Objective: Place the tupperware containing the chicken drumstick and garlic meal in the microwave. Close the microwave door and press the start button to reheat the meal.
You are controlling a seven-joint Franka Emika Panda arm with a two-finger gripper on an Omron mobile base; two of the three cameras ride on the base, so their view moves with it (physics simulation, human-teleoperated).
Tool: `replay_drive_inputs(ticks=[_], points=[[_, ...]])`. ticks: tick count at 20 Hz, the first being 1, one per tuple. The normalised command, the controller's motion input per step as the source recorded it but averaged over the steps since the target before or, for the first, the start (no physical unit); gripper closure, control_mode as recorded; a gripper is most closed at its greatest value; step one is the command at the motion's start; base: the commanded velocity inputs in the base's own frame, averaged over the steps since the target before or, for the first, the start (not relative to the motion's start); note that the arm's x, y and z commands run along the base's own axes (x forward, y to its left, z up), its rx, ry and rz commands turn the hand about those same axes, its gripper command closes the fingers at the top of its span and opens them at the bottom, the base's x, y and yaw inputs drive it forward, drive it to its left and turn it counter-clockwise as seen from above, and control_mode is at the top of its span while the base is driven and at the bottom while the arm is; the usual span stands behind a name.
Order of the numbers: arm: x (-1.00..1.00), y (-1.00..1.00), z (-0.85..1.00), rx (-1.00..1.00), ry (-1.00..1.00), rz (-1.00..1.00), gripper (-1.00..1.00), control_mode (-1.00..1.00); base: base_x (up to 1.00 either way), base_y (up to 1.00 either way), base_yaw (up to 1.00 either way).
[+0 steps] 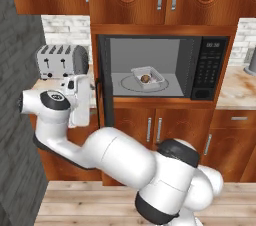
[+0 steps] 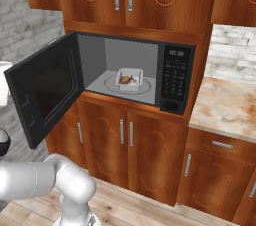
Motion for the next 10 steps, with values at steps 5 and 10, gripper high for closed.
replay_drive_inputs(ticks=[5,10], points=[[-0.18,-1.00,-0.01,0.00,0.00,-0.40,-1.00,-1.00,0.00,0.00,0.00],[-0.02,-1.00,-0.03,0.00,-0.01,-0.30,-1.00,-1.00,0.00,0.00,0.00]])
